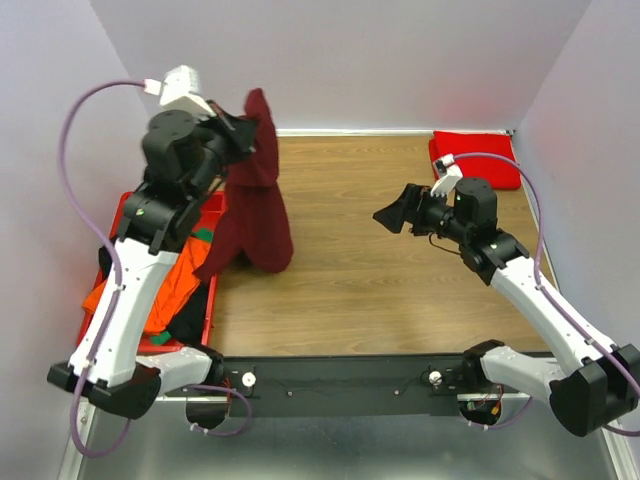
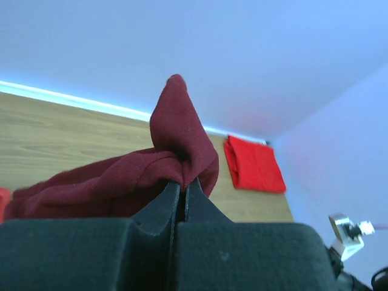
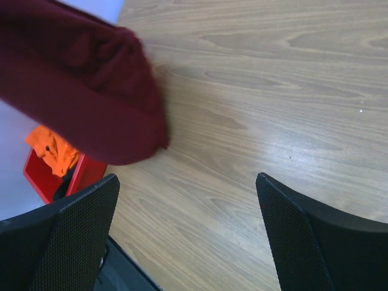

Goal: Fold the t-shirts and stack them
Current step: Move the tshirt to the center of the board

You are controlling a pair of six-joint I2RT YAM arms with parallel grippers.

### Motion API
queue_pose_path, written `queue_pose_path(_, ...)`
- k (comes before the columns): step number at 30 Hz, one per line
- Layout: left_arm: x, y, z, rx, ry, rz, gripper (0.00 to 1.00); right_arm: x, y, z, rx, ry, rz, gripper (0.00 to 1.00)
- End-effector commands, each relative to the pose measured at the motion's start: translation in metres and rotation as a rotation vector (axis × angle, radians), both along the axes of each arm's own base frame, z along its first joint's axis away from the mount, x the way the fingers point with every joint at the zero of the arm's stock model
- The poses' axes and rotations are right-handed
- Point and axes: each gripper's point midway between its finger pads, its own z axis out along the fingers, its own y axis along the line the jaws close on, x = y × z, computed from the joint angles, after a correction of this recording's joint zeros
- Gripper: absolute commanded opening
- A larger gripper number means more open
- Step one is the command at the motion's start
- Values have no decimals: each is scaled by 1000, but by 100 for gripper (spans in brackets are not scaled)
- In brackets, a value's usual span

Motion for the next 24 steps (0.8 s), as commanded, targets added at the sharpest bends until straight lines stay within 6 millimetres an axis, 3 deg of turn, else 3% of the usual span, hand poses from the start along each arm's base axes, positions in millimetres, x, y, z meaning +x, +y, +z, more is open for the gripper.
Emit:
queue_pose_path(1,3,-48,-3,-12,-4,-72,0,3,-9,27,14,-86,-55,100)
queue_pose_path(6,6,-123,-35,-21,45,-228,0,3,-17,31,15,-101,-99,100)
queue_pose_path(9,14,-169,-68,17,100,-313,0,1,-20,29,15,-101,-113,100)
queue_pose_path(10,21,-190,-95,52,153,-354,0,1,-21,29,16,-101,-119,100)
queue_pose_path(11,25,-201,-107,69,170,-378,0,1,-21,28,15,-100,-123,100)
queue_pose_path(12,26,-213,-115,83,176,-411,9,-1,-22,27,13,-101,-123,100)
queue_pose_path(13,30,-227,-137,101,218,-451,25,0,-22,26,13,-100,-124,100)
queue_pose_path(16,36,-233,-161,127,244,-457,43,-2,-21,20,5,-87,-116,100)
queue_pose_path(18,39,-225,-174,139,257,-425,45,-2,-21,12,0,-69,-114,100)
queue_pose_path(22,48,-181,-202,132,320,-320,44,3,-16,-18,-32,12,-99,100)
queue_pose_path(23,46,-170,-228,142,365,-304,43,5,-15,-25,-39,31,-98,100)
queue_pose_path(24,45,-161,-238,138,384,-300,42,7,-14,-30,-46,45,-97,100)
